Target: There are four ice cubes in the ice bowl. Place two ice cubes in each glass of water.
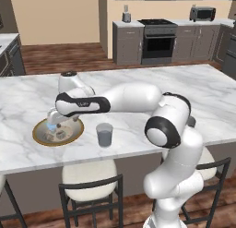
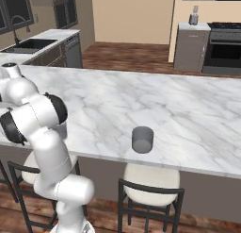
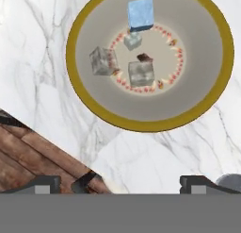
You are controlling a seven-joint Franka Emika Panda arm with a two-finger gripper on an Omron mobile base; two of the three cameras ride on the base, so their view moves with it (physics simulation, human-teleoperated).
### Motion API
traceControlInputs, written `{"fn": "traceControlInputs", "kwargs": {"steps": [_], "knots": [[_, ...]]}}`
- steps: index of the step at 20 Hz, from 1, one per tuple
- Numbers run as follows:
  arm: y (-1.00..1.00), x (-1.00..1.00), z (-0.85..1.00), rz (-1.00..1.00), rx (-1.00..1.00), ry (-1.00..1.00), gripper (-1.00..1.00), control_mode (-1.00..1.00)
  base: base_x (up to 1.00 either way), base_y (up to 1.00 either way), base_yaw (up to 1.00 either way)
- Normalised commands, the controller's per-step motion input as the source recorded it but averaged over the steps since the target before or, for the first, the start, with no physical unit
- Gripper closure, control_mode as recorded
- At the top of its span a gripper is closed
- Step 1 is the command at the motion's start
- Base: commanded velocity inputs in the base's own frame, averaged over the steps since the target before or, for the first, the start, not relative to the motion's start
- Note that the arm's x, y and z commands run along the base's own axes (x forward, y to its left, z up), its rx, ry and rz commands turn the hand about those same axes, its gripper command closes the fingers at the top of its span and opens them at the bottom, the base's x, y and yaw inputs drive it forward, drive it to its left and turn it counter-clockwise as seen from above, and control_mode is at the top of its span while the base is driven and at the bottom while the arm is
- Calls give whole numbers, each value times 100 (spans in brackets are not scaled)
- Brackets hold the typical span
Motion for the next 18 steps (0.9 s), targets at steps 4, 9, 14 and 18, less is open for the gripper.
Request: {"fn": "traceControlInputs", "kwargs": {"steps": [4,9,14,18], "knots": [[13,48,-27,0,0,0,-100,-100,0,0,0],[31,45,-29,0,0,0,-100,-100,0,0,0],[22,35,-27,0,0,0,-100,-100,0,0,0],[4,31,-26,0,0,0,-100,-100,0,0,0]]}}
